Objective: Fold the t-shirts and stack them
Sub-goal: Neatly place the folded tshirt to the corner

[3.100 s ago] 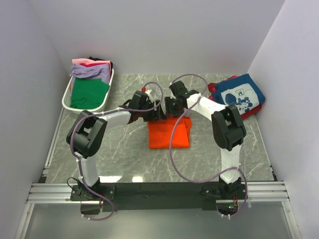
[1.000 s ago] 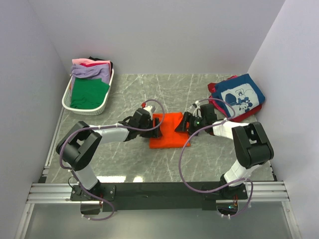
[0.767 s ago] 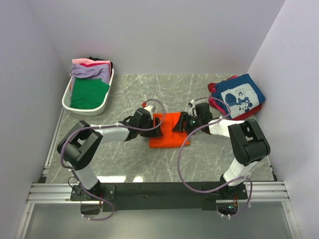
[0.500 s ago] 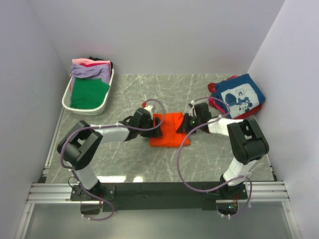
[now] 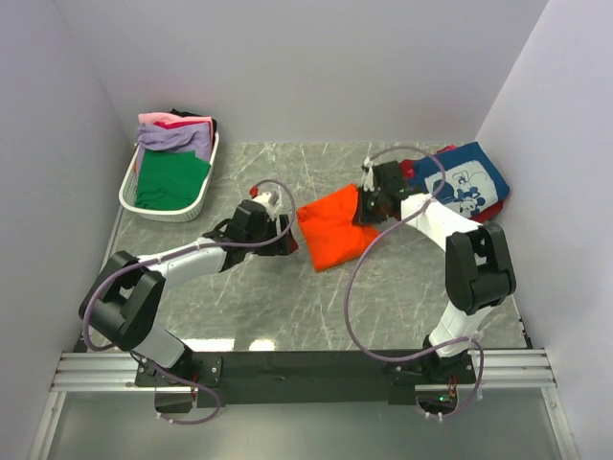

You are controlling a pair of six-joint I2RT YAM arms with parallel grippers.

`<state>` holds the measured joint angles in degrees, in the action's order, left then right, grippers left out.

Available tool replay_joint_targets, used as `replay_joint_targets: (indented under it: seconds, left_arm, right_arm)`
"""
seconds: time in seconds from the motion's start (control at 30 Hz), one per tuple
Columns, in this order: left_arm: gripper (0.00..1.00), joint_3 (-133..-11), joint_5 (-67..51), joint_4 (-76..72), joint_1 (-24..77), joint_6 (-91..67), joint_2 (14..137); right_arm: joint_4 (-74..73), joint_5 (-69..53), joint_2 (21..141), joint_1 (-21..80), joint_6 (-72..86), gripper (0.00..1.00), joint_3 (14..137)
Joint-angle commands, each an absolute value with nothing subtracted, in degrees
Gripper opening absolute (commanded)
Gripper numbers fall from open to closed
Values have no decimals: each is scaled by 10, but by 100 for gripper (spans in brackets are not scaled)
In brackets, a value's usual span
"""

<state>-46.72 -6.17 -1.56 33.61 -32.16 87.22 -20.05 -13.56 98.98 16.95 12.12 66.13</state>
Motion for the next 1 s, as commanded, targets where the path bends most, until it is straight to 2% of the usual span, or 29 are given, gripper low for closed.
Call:
replay_joint_targets:
  seconds: [0.0,0.2,0.4,0.7,0.97]
  left_arm:
    - [74,-444,-79,-29,324,-313,862]
    - [74,-430,-90,-40,315,-308,862]
    - [74,-423,-99,-49,308,-307,870]
    - [74,-421,-115,-61,304,-309,891]
    - [74,-425,-124,-59,304,-314,900]
  right_arm:
    - [-270,-81,968,154,24,0,742]
    - [-350,-82,987,119,-82,0,873]
    - [-409,-69,976,76,-162,0,933]
    - [-485,-81,987,-22,-214,0,1070]
    - [-504,-88,1024,-84,-211,0,1132]
